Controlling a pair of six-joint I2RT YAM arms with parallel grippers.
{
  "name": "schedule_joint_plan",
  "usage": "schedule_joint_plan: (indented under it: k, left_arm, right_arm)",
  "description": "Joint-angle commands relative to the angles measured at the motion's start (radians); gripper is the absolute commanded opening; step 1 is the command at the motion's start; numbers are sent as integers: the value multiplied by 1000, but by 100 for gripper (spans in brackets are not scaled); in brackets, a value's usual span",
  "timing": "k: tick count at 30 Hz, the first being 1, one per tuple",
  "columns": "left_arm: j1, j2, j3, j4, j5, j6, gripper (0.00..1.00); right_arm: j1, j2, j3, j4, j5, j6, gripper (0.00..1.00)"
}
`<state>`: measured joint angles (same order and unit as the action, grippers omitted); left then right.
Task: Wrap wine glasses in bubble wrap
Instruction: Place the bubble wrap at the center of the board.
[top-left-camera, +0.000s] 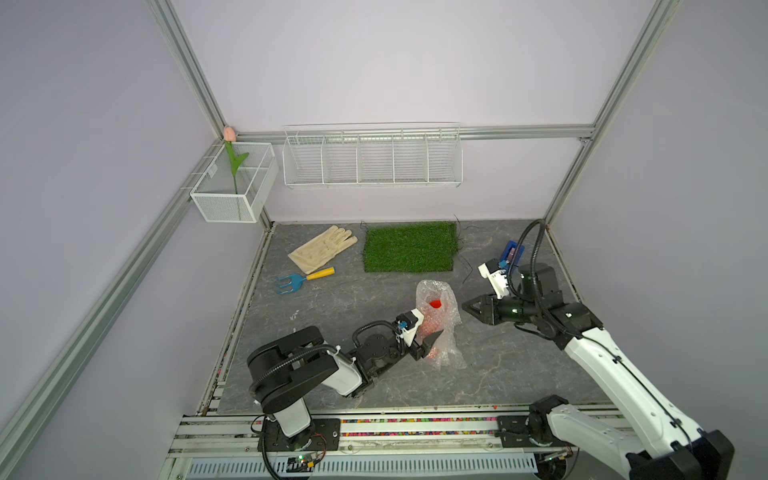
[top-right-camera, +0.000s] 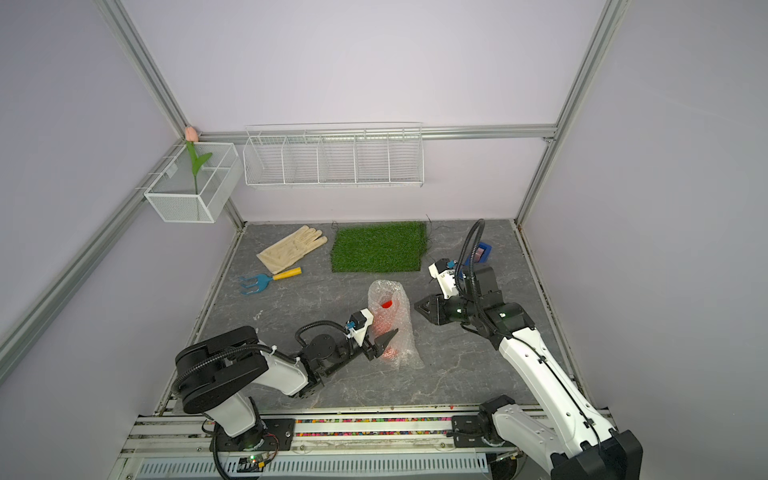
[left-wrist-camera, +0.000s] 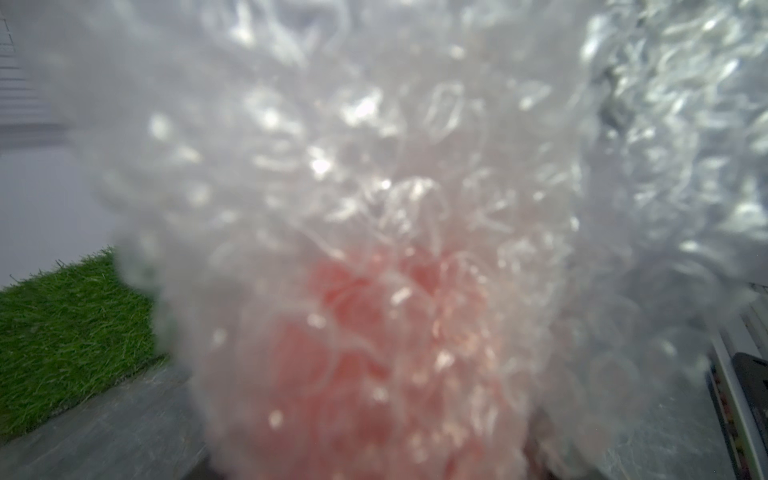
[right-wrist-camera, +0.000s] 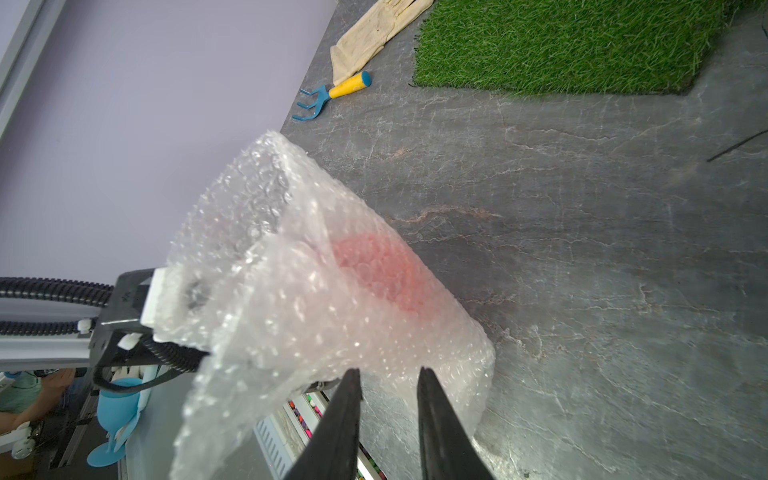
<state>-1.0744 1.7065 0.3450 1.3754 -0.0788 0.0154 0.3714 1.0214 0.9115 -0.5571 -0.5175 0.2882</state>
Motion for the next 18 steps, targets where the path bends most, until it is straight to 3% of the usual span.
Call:
schedule_joint_plan:
  k: [1, 18]
  left_arm:
    - [-9, 22, -29, 40, -16, -11, 66]
    - [-19, 30, -70, 40, 6, 12, 66]
  right_arm:
    - [52, 30, 33, 42, 20, 11, 28]
    - [292, 241, 186, -48, 202, -70, 27]
